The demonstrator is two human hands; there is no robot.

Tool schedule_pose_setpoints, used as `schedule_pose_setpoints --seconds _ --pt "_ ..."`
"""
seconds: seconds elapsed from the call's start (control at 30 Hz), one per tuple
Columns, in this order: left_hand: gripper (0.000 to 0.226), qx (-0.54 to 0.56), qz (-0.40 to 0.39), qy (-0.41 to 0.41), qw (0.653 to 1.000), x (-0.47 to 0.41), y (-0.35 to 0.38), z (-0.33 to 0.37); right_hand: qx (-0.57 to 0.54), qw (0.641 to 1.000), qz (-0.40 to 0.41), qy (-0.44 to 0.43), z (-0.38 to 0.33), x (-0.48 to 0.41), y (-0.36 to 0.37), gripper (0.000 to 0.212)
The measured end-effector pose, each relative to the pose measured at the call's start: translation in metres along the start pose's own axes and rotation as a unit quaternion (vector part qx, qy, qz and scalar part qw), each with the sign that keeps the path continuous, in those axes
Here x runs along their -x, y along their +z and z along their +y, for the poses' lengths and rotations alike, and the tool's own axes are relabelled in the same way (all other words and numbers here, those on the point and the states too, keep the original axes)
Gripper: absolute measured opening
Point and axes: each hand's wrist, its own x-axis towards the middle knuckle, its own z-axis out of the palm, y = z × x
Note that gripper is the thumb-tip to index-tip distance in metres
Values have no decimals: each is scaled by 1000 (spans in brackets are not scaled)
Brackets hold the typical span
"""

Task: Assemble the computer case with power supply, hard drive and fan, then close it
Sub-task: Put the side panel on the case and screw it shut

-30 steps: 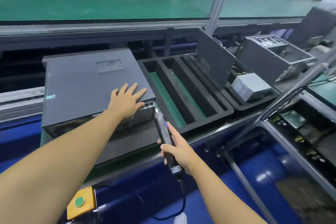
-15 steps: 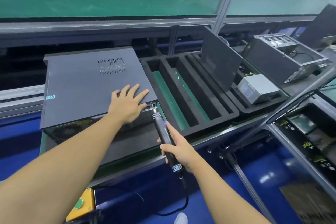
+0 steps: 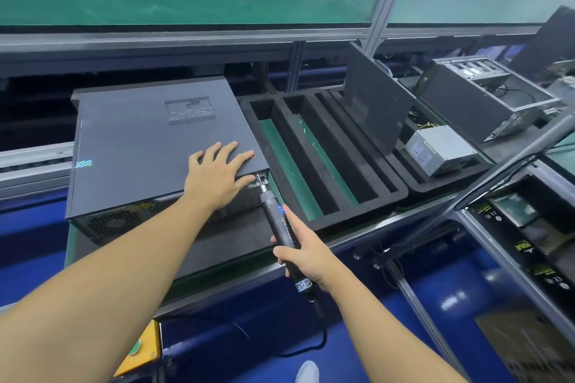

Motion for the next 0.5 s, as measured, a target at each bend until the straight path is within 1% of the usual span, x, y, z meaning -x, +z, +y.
schedule_pose_setpoints --seconds 0.33,0.5 --pt "64 -9 19 -12 1000 0 1 3 84 996 9 -1 -4 2 2 92" --pt "69 -12 28 -10 999 0 0 3 100 995 10 -1 -7 1 2 92"
